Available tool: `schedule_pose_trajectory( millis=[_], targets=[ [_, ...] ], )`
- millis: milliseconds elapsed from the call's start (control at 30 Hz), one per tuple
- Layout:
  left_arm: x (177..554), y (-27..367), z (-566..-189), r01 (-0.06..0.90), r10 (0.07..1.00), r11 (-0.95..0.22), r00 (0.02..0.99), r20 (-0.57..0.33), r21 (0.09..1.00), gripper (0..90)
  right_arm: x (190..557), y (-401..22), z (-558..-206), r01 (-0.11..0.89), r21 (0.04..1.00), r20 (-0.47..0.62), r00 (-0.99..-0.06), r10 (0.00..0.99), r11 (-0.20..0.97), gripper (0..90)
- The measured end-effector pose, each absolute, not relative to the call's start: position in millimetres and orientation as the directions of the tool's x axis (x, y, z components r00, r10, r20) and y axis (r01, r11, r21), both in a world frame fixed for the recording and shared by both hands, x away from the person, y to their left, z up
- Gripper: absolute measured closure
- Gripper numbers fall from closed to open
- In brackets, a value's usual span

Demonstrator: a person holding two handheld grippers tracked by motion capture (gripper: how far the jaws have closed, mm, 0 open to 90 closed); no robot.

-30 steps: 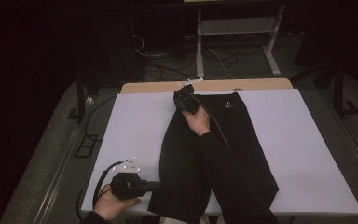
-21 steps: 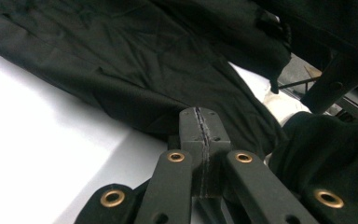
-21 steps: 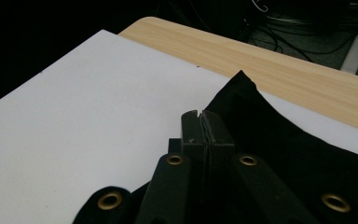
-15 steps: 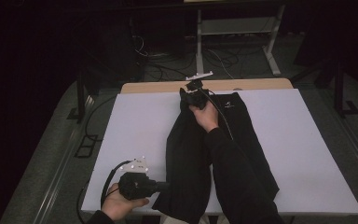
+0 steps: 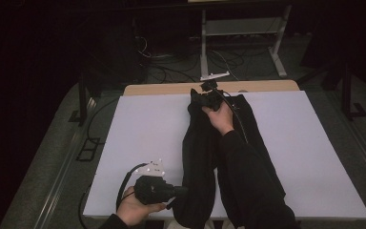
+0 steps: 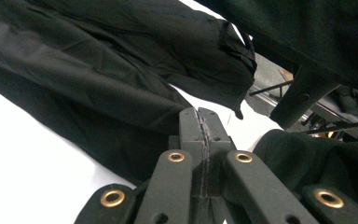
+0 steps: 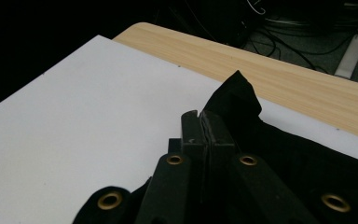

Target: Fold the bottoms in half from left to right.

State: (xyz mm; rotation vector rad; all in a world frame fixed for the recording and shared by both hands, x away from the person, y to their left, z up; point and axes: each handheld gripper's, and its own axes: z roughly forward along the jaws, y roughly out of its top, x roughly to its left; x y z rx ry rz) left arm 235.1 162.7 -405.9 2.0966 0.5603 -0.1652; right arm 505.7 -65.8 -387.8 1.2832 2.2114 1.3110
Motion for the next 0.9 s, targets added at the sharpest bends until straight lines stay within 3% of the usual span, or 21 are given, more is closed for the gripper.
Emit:
schedule_pose_trajectory(
  millis=[900],
  targets=[
    [233, 107, -401, 0.44, 0.266, -0.487, 0.898, -0.351, 0.754, 88.9, 506, -119, -387, 0.573, 0.802, 0.227, -0.556, 0.799, 0.171, 87.1]
  ],
)
